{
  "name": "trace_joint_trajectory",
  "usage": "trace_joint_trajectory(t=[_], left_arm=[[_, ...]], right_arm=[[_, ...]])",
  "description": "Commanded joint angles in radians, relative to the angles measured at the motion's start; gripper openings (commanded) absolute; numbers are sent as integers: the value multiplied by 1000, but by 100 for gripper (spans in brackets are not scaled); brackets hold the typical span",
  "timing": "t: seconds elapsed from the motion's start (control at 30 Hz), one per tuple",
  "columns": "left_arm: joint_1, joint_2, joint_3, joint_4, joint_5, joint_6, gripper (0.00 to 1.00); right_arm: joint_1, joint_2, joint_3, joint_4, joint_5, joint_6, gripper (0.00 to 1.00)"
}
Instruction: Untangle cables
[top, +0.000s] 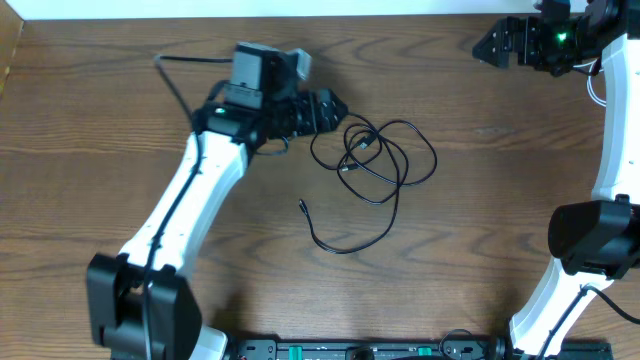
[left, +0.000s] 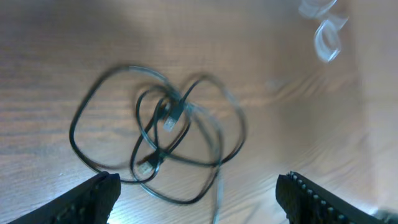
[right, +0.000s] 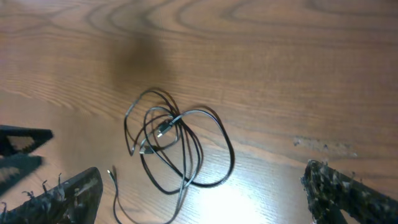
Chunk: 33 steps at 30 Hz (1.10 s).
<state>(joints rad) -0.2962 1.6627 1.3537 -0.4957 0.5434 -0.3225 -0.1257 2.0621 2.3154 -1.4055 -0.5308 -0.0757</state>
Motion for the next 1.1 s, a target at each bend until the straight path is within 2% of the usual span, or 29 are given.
trace_joint_trajectory(t=[0.0, 0.13, 0.23, 0.33, 0.37, 0.47, 0.77, 0.8, 0.87, 0.9, 1.0, 1.07], left_arm=[[-46, 77, -6, -40, -41, 257, 85], [-68, 158, -7, -77, -69, 379, 80], [-76, 201, -7, -76, -82, 396, 78], [-84, 237, -7, -72, -97, 435, 70], [-85, 249, -7, -68, -97, 435, 64], [-93, 285, -7, -61, -97, 435, 41], [-130, 390, -7, -15, -108, 433, 40], [-132, 393, -7, -3, -117, 430, 35], [-132, 389, -5, 12, -137, 426, 13], [-131, 382, 0, 14, -137, 399, 8], [-127, 329, 33, 14, -136, 290, 7], [-128, 284, 45, 16, -133, 279, 7]], right_arm=[[5, 4, -2, -5, 27, 19, 99], [5, 4, -2, -14, 32, 19, 99], [5, 4, -2, -29, 43, 19, 99], [7, 4, -2, -41, 55, 19, 99], [7, 4, -2, -43, 54, 19, 99], [7, 4, -2, -48, 55, 19, 99], [10, 4, -3, -49, 54, 7, 99], [10, 4, -3, -49, 54, 7, 99], [10, 4, -2, -49, 54, 7, 99], [10, 4, -3, -49, 54, 7, 99], [10, 4, -2, -47, 54, 7, 99], [10, 4, -2, -45, 53, 7, 99]])
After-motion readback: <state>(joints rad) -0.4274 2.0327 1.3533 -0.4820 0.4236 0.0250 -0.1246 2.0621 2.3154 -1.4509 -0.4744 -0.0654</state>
